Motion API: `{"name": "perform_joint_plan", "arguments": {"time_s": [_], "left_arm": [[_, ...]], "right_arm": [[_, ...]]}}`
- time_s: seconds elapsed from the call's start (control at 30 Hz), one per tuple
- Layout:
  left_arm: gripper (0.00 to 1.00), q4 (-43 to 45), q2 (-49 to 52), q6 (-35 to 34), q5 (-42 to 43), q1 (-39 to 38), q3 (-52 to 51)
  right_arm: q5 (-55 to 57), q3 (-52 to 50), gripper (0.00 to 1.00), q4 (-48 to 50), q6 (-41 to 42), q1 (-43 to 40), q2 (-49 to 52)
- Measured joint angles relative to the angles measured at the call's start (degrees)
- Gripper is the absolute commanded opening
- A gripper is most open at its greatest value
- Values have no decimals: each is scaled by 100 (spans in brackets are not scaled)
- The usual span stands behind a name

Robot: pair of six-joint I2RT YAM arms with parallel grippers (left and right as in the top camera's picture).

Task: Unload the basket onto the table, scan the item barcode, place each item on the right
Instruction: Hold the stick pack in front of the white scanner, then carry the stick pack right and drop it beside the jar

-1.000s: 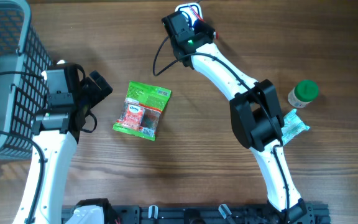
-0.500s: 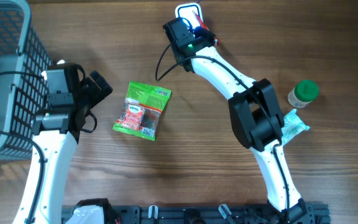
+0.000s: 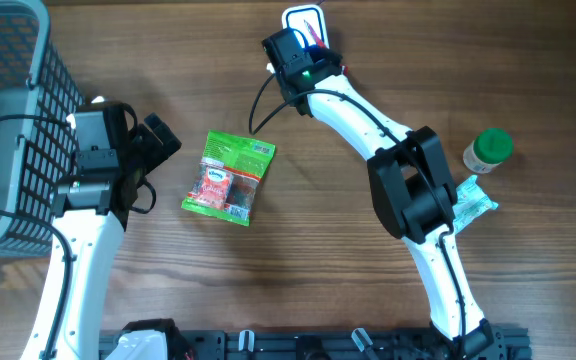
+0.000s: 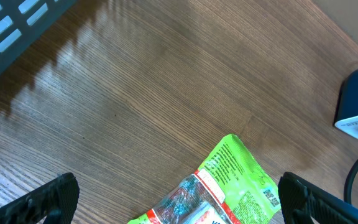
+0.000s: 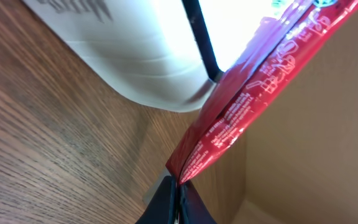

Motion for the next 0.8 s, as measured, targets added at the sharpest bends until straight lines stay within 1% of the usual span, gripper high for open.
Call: {"name": "perform_joint_plan", "arguments": {"time_s": [0.23, 0.33, 0.5, 0.6, 0.8], "left_arm": [[100, 0, 0, 0, 0, 0, 0], [100, 0, 0, 0, 0, 0, 0], [100, 0, 0, 0, 0, 0, 0], [100, 0, 0, 0, 0, 0, 0], [100, 0, 0, 0, 0, 0, 0]], "right_arm": [[-57, 0, 4, 0, 2, 20, 0], [-168, 0, 4, 0, 221, 26, 0], [-599, -44, 4, -37, 815, 26, -149], [-828, -76, 4, -249, 1215, 26, -533], [-1204, -74, 4, -1257, 2076, -7, -1803]]}}
